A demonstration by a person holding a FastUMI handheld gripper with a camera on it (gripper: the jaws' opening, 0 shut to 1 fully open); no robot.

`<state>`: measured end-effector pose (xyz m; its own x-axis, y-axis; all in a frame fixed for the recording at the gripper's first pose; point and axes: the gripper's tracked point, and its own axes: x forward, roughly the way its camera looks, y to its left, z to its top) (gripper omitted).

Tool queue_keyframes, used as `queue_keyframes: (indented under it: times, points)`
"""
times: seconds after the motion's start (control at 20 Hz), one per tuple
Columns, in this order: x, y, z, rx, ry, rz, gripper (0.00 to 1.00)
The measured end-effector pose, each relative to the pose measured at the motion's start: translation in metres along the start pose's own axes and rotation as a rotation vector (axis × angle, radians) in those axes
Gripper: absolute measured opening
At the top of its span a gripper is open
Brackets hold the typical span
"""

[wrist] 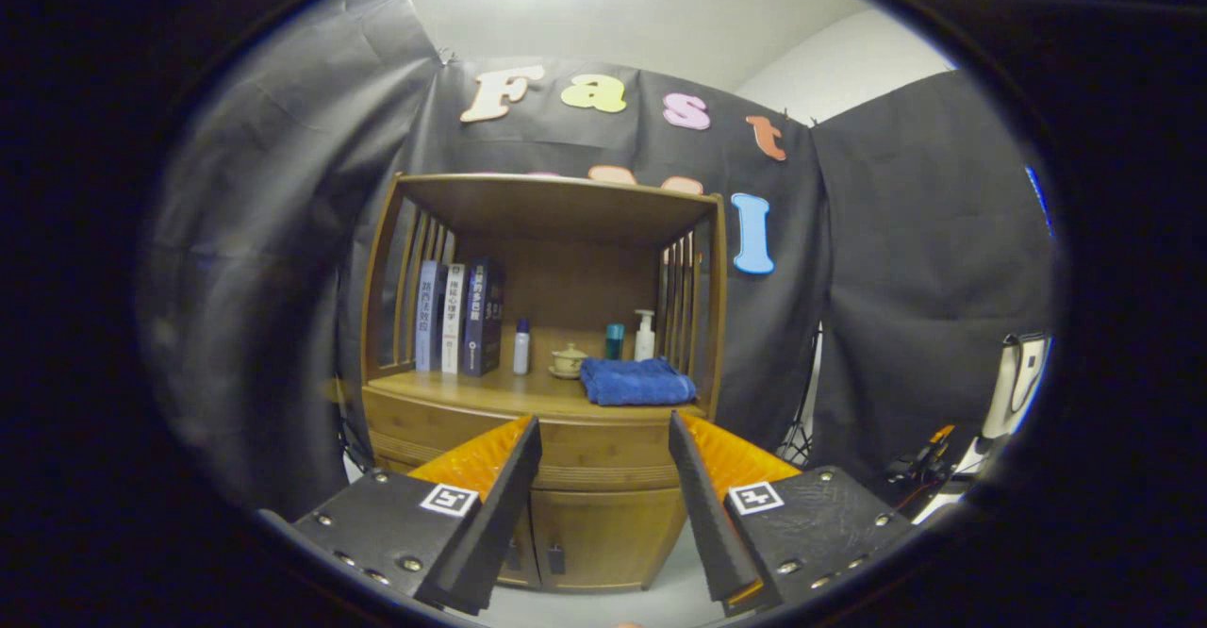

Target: Pull open the drawer, take out the items inside it, and place them on the countertop above the cabinet.

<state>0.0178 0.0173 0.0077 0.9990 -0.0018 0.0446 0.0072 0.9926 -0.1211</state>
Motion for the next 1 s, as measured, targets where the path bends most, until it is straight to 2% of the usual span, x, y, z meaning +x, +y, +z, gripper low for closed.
queue_keyframes:
  times: [0.2, 0.7, 0.8, 1.0]
  points:
    - [0.028, 0.027, -0.019, 0.045, 0.045, 0.061, 0.82]
    - [0.128, 0.112, -0.111, 0.105, 0.255, 0.207, 0.82]
    - [0.14, 0.123, -0.133, 0.117, 0.303, 0.221, 0.82]
    - [0.167, 0.121, -0.183, 0.098, 0.416, 0.176, 0.82]
